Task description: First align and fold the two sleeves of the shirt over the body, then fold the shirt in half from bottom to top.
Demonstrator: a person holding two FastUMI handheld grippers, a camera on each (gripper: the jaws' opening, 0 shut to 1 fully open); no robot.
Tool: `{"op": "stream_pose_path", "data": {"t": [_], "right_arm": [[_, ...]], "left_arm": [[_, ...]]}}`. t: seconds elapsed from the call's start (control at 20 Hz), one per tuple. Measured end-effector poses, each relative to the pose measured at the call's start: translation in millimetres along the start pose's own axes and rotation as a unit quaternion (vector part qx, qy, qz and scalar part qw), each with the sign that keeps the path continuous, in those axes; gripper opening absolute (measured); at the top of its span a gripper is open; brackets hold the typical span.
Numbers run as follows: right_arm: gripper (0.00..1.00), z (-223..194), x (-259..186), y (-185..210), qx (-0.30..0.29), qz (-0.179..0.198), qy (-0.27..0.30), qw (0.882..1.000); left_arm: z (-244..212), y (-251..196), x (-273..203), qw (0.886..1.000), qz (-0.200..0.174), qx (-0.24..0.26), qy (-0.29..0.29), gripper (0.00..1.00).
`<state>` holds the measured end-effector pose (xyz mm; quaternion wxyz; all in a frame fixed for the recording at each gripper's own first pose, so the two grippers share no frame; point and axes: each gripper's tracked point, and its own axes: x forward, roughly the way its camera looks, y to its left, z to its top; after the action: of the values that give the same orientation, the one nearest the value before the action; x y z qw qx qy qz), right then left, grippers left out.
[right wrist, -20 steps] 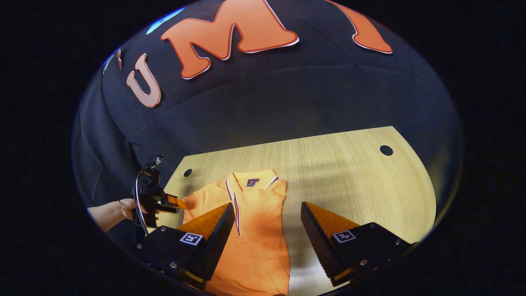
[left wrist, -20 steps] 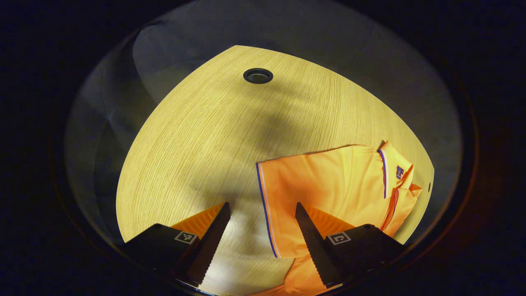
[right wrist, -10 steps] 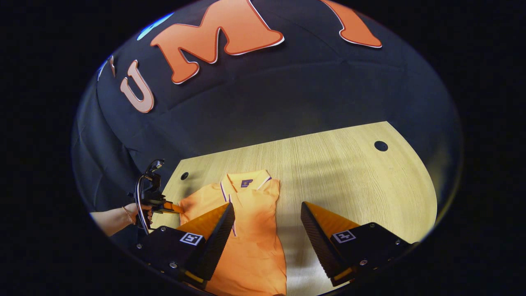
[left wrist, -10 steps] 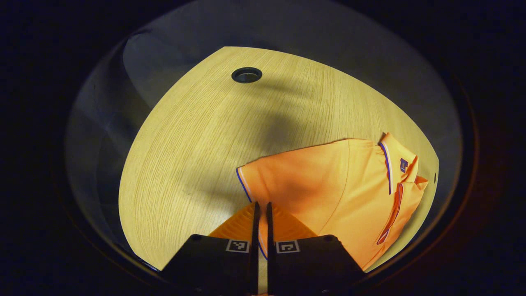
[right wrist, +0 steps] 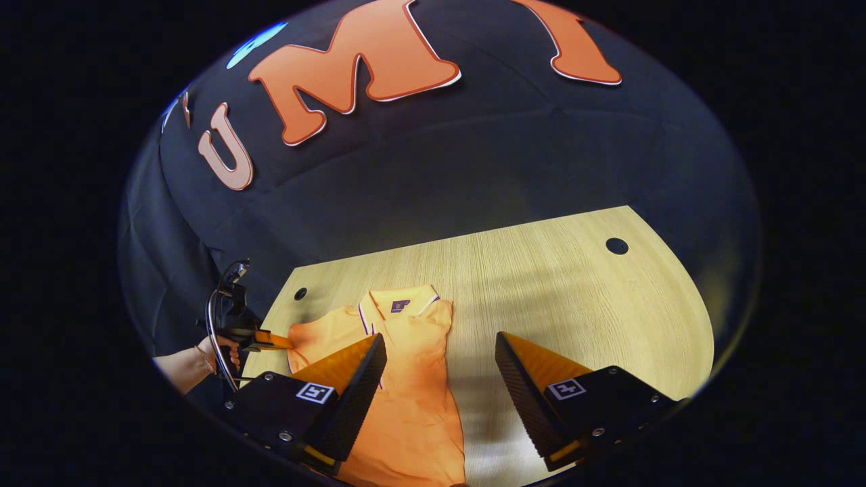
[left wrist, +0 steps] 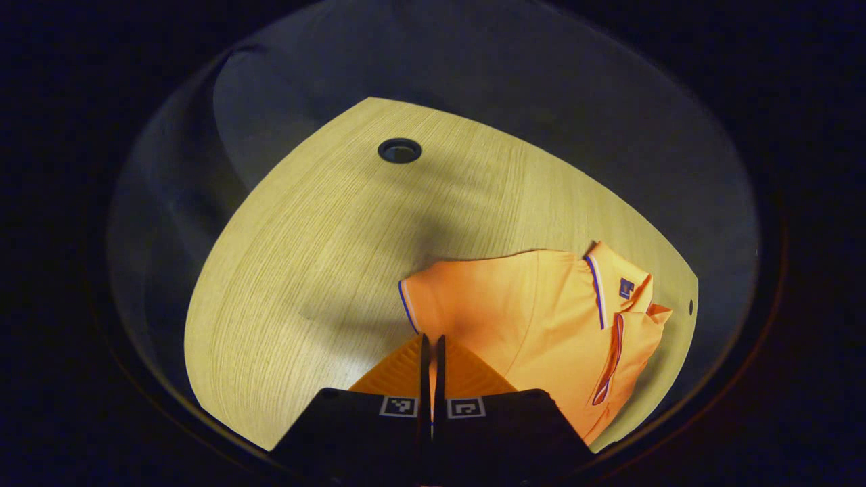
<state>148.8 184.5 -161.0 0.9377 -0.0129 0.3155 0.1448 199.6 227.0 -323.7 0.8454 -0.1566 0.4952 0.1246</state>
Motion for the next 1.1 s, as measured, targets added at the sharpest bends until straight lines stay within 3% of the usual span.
{"op": "stream_pose_path", "data": {"t": [0.35, 0.6, 0.8, 1.1], "right_arm": [[0.99, 6, -14, -1, -0.001, 0.006, -0.016, 1.000], [0.99, 9, -26, -12, 0.001, 0.004, -0.026, 1.000], [0.99, 7, -32, -27, 0.009, -0.001, -0.027, 1.000], [0.99, -4, -37, -47, 0.020, -0.011, -0.022, 1.000]], "left_arm": [[18, -73, -46, 0.994, -0.046, 0.084, -0.050, 0.01], [14, -146, -70, 0.983, -0.088, 0.149, -0.066, 0.01], [-6, -203, -75, 0.975, -0.125, 0.173, -0.053, 0.01], [-44, -265, -55, 0.969, -0.149, 0.196, -0.018, 0.01]]}}
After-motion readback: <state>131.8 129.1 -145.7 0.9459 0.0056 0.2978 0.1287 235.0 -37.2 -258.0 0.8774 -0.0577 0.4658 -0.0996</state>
